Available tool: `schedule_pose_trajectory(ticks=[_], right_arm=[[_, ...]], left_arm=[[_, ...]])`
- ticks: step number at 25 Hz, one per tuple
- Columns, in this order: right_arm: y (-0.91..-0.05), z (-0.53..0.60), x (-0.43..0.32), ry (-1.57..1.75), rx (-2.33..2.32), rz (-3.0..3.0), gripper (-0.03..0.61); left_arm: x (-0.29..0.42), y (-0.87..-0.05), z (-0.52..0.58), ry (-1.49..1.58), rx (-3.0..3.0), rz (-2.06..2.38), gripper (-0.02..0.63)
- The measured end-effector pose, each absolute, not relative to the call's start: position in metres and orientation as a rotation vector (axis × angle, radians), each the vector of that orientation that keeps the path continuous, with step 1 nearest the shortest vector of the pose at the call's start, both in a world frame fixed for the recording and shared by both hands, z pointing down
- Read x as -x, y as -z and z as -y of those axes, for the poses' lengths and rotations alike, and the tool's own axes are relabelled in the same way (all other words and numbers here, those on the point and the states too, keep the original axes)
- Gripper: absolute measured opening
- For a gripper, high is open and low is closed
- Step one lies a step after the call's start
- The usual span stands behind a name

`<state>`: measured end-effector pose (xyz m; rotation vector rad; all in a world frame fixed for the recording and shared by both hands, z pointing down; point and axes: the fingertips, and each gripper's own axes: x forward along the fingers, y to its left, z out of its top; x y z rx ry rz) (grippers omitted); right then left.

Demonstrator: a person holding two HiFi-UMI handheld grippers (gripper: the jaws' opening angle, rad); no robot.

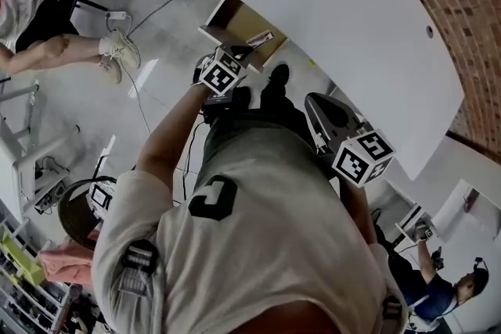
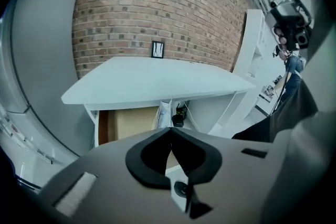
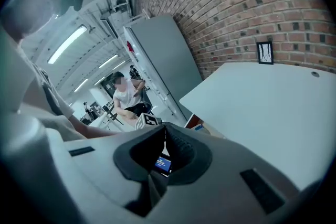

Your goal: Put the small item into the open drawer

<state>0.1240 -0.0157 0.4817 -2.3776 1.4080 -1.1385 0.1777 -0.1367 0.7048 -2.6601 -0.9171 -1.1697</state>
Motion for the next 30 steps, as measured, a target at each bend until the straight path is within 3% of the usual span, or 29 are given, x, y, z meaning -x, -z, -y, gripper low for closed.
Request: schedule_pose_trajectory(ticks=[12,30], right_arm=[[-0.525,0.002,-0.142,1.337,2.267,-1.418,0.006],[-0.566,0.023,-0.126,1.461,2.144,-1.47,0.006]], left_arm=[[-0.216,-0.787,0.094,1.393,2.696,0.938,0.005],[-0.182,-0.857,0.071,1.769,2.799,1.083,0.008]])
